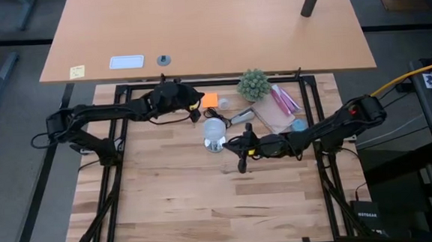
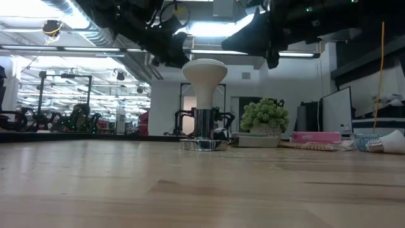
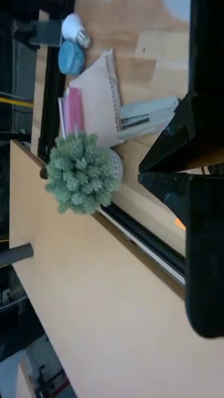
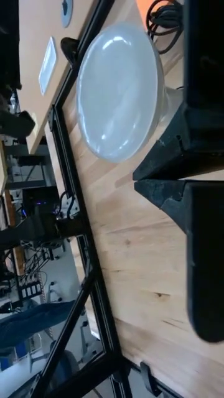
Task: Screw lightbulb
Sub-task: Remove the lightbulb from the silver lamp
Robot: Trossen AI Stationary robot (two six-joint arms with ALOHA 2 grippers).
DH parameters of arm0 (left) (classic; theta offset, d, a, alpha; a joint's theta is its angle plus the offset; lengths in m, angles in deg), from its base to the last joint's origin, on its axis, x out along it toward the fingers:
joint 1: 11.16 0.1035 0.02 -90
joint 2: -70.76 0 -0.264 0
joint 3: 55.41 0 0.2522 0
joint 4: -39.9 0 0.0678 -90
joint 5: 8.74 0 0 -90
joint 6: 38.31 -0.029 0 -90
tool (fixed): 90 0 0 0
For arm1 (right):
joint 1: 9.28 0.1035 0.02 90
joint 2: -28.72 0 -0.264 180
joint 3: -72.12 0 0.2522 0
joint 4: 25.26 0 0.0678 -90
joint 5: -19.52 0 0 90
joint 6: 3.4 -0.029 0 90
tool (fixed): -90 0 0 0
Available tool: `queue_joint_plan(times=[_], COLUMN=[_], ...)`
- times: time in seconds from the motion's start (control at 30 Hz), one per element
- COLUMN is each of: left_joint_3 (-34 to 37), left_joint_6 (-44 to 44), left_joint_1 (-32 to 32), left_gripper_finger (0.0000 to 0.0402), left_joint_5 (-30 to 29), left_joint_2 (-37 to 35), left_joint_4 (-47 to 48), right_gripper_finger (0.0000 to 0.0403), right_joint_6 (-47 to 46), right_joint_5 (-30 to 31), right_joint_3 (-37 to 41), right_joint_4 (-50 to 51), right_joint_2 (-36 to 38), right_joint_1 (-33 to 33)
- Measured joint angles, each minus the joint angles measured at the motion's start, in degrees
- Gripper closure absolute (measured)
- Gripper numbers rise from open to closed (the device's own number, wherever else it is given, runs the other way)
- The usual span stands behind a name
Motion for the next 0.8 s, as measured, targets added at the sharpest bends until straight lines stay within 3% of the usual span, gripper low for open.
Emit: queue_joint_plan(times=[0.23, 0.43, 0.8], left_joint_3=[0.01, 0.01, 0.01], left_joint_6=[1.28, 2.2, 0.76], left_joint_1=[1.29, 0.17, -3.81], left_gripper_finger=[0.04, 0.04, 0.04], left_joint_5=[0.75, 7.71, 9.44], left_joint_2=[0.3, 0.3, 0.3], left_joint_4=[2.72, 5.66, 6.29], right_gripper_finger=[0.0397, 0.0397, 0.0397], right_joint_6=[0.0, 0.02, 0.02], right_joint_5=[2.86, 3.76, 4.57], right_joint_3=[-0.02, -0.02, -0.02], right_joint_4=[0.13, 0.27, 0.63], right_joint_2=[-0.38, -0.38, -0.38], right_joint_1=[0.0, 0.0, 0.0])
